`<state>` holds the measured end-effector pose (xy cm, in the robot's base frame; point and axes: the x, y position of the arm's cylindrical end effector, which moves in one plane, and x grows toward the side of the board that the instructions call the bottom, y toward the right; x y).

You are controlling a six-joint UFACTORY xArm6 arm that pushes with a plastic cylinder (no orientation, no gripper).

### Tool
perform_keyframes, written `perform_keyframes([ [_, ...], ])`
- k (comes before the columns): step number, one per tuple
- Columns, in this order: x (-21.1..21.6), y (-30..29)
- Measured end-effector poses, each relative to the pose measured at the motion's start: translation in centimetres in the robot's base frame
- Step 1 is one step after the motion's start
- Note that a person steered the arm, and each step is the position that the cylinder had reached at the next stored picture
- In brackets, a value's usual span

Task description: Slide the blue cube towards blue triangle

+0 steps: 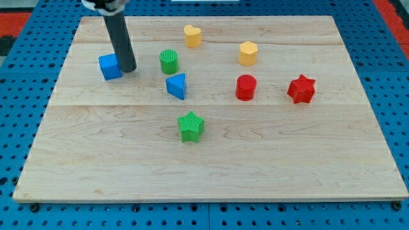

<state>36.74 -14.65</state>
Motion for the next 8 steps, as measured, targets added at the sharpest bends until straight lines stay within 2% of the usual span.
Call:
perform_keyframes([
  [1,-1.7,0.0],
  [2,-7.5,-0.3],
  [3,-6.7,-5.0],
  [4,-1.6,-0.7],
  [5,0.9,0.9],
  [6,0.8,0.8],
  [7,-4.1,-2.9],
  [8,-2.6,-5.6],
])
